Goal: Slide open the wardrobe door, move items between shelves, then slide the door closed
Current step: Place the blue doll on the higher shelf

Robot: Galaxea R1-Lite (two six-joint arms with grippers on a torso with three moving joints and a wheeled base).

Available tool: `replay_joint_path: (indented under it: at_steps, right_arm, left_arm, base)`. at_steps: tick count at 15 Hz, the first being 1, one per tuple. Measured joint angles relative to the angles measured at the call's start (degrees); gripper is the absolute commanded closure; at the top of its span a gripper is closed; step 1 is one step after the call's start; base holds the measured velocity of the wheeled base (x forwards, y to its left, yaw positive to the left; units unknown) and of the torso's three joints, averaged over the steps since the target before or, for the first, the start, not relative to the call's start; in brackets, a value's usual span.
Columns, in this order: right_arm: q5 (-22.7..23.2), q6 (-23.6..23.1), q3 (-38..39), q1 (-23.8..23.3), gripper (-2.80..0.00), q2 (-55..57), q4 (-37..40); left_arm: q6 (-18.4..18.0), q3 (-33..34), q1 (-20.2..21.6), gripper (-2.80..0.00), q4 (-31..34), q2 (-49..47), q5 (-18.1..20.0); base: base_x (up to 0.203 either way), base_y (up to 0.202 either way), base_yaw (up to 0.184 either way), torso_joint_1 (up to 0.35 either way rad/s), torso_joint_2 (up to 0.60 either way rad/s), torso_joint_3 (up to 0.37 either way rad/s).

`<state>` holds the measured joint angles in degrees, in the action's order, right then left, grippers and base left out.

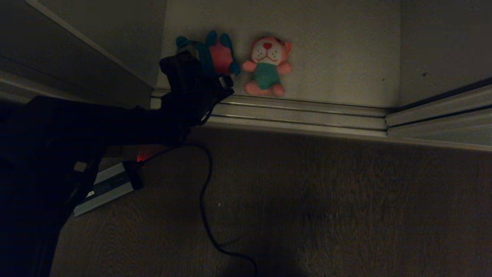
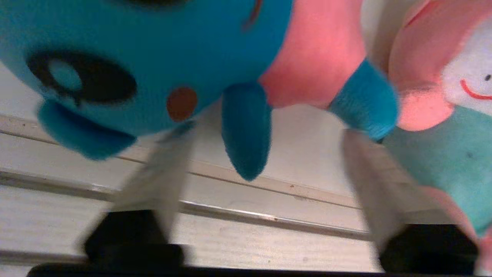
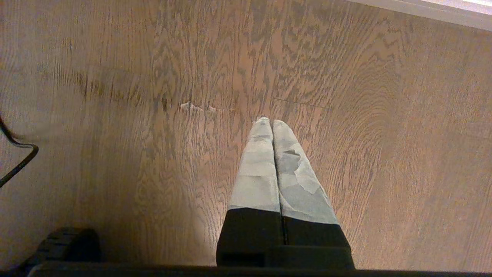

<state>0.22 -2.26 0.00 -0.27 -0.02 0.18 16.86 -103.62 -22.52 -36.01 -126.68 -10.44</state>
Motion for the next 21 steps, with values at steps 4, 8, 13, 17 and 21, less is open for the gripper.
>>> replay_joint_path:
  at_steps: [4,8,13,17,21]
  right_arm:
    - [0.0,0.0,0.0,0.0,0.0,0.0,0.0]
    - [0.0,0.0,0.0,0.0,0.0,0.0,0.0]
    - [0.0,0.0,0.0,0.0,0.0,0.0,0.0]
    - [0.0,0.0,0.0,0.0,0.0,0.0,0.0]
    - [0.0,0.0,0.0,0.0,0.0,0.0,0.0]
  left_arm:
    - [-0.2,-1.5,0.0,0.0,0.1,-0.7,0.1]
    - [-0.4,-2.1,0.0,0.0,0.0,-0.8,0.1]
    - [-1.5,-2.3,-0.9,0.0,1.1,-0.2,-0.6]
    - [-2.0,0.9,-1.3,0.0,7.2,3.7,-0.8]
    - [-2.6,6.2,-1.6,0.0,9.4,9.2,-2.2]
  base:
    - [0.0,0.0,0.0,0.0,0.0,0.0]
    - [0.0,0.0,0.0,0.0,0.0,0.0]
    - [0.0,0.0,0.0,0.0,0.0,0.0]
    - [0.0,0.0,0.0,0.0,0.0,0.0]
    - [0.0,0.0,0.0,0.0,0.0,0.0]
